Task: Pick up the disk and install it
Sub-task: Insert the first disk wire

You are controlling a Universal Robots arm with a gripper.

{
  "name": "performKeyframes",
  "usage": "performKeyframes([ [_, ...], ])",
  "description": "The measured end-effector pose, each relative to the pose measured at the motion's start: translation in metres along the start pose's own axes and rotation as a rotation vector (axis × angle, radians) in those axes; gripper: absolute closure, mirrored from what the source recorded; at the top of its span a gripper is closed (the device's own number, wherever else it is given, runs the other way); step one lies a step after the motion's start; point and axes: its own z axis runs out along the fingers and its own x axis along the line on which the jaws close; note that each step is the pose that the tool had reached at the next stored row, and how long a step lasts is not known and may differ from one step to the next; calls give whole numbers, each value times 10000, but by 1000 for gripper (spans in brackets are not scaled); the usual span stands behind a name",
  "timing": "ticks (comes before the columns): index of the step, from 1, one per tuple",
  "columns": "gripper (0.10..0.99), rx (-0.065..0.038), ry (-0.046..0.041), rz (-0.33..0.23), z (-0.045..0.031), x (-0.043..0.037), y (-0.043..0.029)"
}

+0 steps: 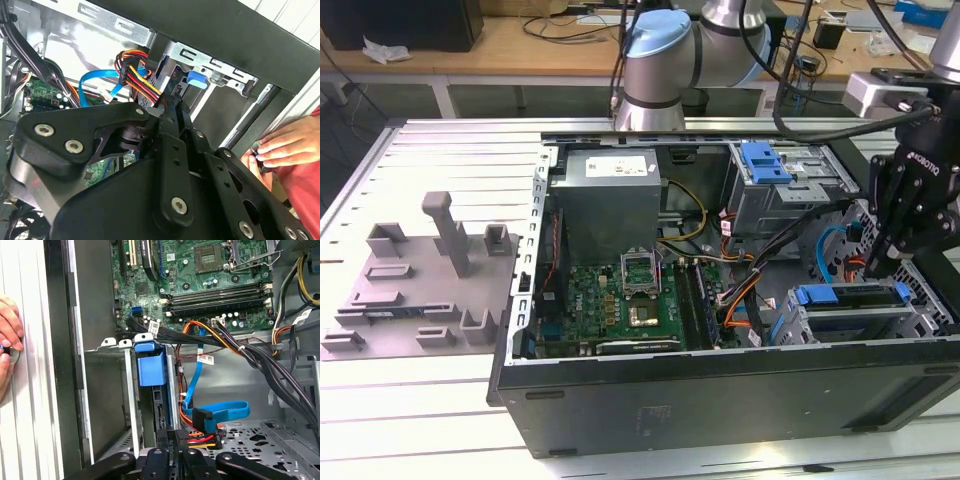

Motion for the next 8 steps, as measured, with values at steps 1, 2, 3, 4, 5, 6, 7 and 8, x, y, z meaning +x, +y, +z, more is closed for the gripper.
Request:
performKeyframes([
  [1, 918, 8, -46, -13, 2, 13, 1],
  [2, 918, 13, -82, -21, 4, 23, 3],
  [3, 918, 19, -121, -32, 6, 36, 4],
  [4, 918, 24, -157, -41, 7, 48, 6],
  [5, 918, 32, -206, -54, 10, 64, 7],
  [6, 918, 38, -241, -64, 12, 76, 9],
  [7, 918, 43, -276, -73, 14, 88, 10],
  [8, 918, 49, -313, -83, 15, 100, 11],
])
